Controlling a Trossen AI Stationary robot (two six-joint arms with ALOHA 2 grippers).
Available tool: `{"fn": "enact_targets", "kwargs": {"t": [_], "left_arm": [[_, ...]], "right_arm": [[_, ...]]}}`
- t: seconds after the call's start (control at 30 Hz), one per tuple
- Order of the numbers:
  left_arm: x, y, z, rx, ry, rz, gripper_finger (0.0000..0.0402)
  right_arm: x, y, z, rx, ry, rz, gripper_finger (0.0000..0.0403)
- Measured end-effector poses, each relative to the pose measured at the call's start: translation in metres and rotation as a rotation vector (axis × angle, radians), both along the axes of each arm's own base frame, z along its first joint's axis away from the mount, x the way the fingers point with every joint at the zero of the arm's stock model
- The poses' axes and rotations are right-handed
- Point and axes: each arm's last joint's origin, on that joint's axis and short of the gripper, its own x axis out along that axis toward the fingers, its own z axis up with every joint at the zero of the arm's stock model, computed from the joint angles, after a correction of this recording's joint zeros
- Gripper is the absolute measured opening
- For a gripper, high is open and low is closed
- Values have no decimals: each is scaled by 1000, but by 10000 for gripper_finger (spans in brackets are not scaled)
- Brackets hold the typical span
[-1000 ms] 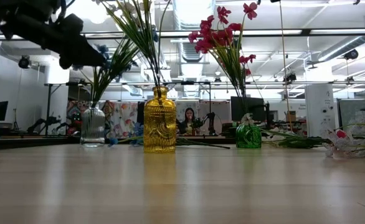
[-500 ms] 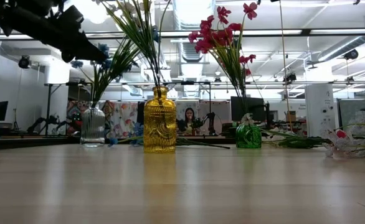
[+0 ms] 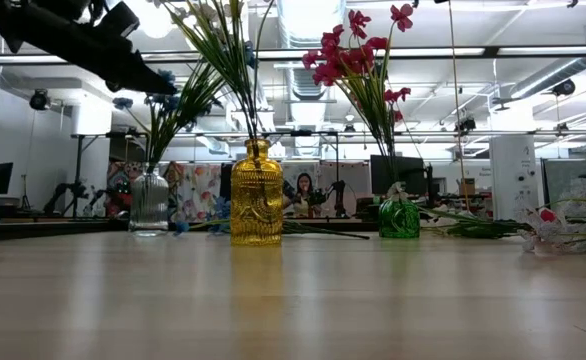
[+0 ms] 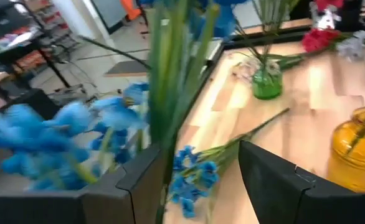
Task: Sort flowers into vase by color
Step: Put the bottom blue flowers into the transparent vase
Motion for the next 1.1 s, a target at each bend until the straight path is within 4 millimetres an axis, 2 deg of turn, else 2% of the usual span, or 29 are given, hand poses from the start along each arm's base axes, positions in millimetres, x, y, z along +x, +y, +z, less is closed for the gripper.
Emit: {"fn": "enact_targets", "kwargs": {"t": [0.13,0.23,0.37,0.6,0.87,1.1], "left_arm": [[12,1,-1,1,-10,2,190],[19,4,-4,20,12,102,190],[22,6,-6,38,26,178,190],[24,7,-4,33,0,185,190],[36,13,-9,30,-1,185,190],[37,18,-12,43,16,316,180]], "right_arm": [[1,-4,0,0,0,-18,215],[3,-7,0,3,-1,-32,215],[3,-9,0,3,0,-38,215],[3,-9,0,0,1,-37,215],[3,-9,0,1,1,-37,215],[3,-9,-1,-3,10,-37,215]]}}
